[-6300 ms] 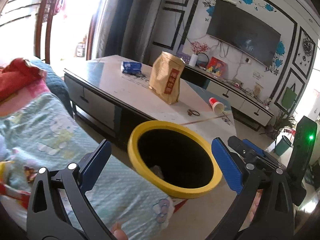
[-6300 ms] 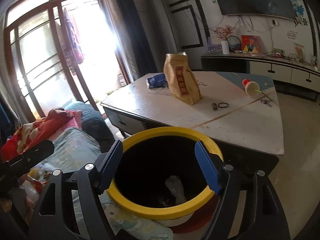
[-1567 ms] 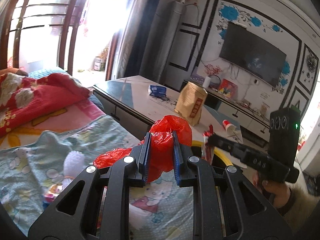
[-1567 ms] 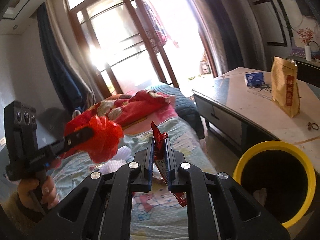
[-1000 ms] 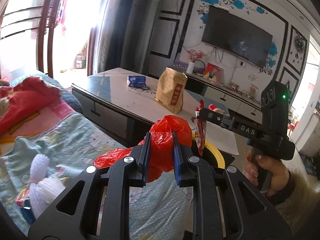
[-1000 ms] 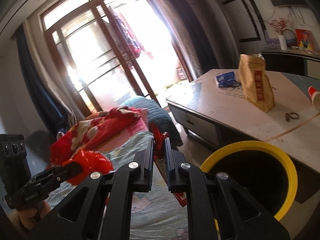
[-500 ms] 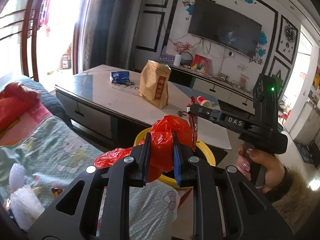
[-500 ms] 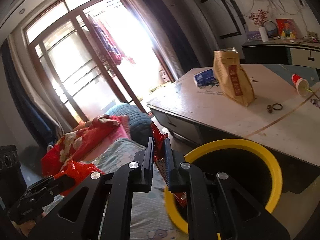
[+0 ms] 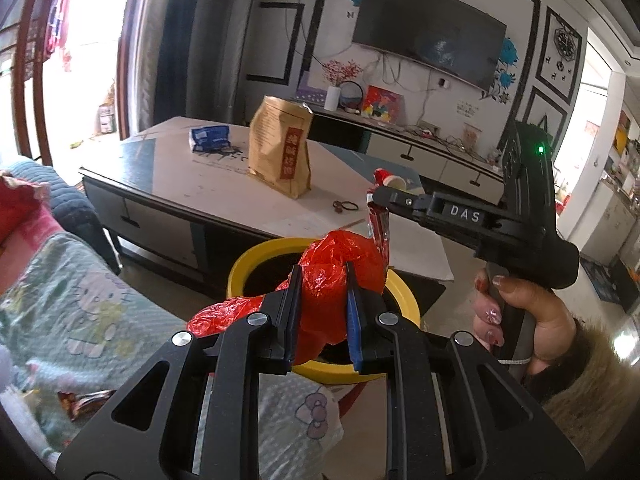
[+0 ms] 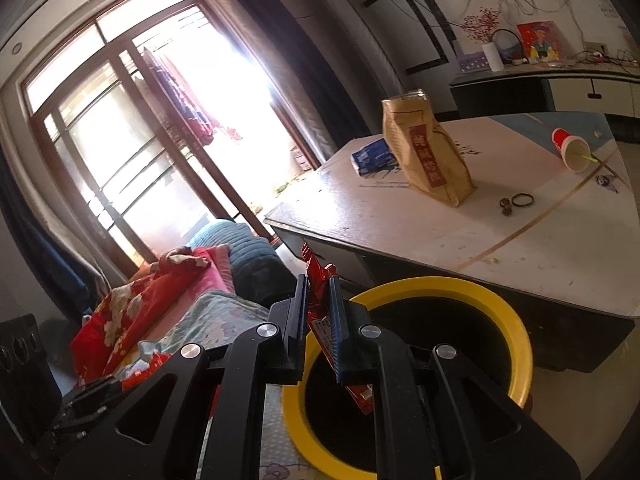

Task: Collect trash
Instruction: 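Carry the red bag and red wrapper strip in both tools over the bin, then open the left tool to drop the red bag while the right tool releases the wrapper into the bin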

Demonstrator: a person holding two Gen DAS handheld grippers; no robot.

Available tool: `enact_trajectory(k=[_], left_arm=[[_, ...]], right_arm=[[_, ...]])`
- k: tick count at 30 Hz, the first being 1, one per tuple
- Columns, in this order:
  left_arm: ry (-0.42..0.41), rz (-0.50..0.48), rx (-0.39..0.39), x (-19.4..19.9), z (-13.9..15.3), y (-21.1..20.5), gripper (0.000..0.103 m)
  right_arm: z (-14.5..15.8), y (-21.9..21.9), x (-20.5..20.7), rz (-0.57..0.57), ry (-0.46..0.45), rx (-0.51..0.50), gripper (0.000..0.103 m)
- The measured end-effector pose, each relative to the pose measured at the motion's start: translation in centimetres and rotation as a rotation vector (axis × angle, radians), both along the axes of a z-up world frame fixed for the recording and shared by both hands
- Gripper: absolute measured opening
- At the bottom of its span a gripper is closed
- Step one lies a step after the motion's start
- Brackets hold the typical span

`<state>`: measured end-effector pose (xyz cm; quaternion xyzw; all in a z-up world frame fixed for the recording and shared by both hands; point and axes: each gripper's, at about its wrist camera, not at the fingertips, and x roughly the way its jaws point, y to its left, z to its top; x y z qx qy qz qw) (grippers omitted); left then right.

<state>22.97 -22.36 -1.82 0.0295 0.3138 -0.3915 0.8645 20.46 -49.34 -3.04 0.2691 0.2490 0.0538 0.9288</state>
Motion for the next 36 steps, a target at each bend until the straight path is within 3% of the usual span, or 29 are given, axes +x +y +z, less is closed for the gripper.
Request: enact_trajectory(k=[22, 26, 30, 32, 36], left_arm=[[0.091, -0.143, 0.074, 0.5, -6.0, -5.8, 0.014], [0.098, -0.157, 0.086, 0.6, -6.6, -6.6, 0.016], [0.096, -0.142, 0.076, 0.7, -6.6, -6.5, 0.046], [0.097, -0.139, 0.068, 0.7, -6.5, -6.3, 0.049], [0.093, -0.110, 0.047, 0.7, -5.8, -5.4, 0.067]], right_arm=[[-4.2, -2.9, 0.9, -0.051, 0.096, 0.059, 0.010], [-4.7, -3.2, 1.0, -0.055, 0.120, 0.071, 0.020], [-4.9, -3.5, 0.9, -0.064, 0.126, 0.079, 0.035], [-4.8, -3.3, 0.9, -0.059, 0.129, 0.074, 0.036], [-4.7, -3.0, 0.9, -0.049, 0.129, 0.069, 0.041]])
